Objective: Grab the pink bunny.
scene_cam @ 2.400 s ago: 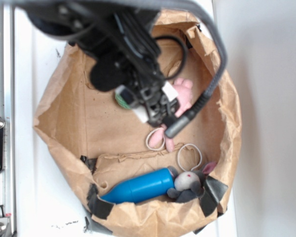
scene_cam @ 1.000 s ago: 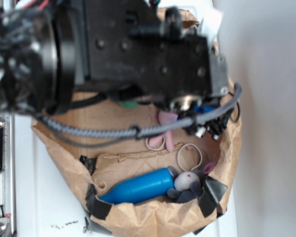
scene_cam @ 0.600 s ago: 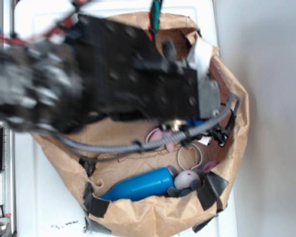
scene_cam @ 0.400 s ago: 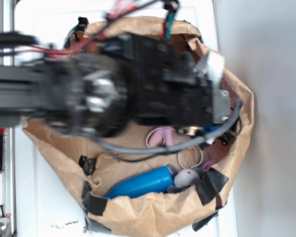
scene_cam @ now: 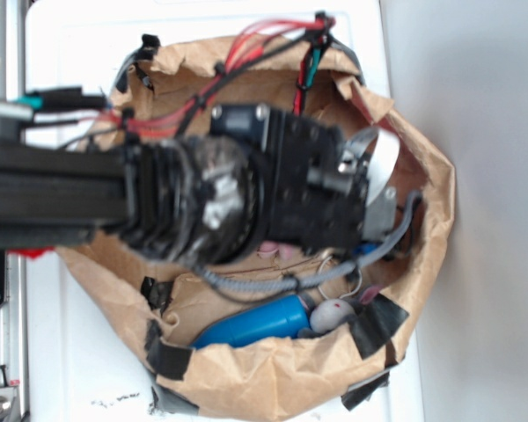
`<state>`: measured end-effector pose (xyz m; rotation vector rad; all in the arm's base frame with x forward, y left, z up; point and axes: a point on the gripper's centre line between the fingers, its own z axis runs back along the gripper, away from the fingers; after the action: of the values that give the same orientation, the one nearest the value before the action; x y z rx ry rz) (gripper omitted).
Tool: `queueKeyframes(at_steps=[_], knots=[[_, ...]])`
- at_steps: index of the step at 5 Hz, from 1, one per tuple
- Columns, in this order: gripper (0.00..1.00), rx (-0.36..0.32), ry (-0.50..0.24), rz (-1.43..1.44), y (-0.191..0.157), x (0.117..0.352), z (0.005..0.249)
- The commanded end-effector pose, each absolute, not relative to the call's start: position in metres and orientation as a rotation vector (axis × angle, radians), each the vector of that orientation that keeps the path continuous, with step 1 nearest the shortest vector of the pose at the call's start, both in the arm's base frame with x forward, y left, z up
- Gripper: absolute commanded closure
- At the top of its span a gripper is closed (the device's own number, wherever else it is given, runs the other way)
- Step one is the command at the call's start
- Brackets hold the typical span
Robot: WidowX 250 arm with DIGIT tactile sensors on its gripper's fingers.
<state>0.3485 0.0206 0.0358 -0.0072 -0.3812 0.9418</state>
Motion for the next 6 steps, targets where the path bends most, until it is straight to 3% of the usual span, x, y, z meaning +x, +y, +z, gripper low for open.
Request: queueKeyframes(at_steps=[1, 3, 4, 5, 6], knots=[[1.00, -0.024, -0.446, 0.809, 0.012, 0.338, 0.035], [1.00, -0.121, -0.467, 0.662, 0.019, 0.339, 0.067], [1.00, -0.183, -0.459, 0.509, 0.020, 0.338, 0.113], [1.00, -0.193, -0.380, 0.362, 0.009, 0.324, 0.155], [1.00, -0.127, -0.264, 0.253, 0.001, 0.312, 0.183]])
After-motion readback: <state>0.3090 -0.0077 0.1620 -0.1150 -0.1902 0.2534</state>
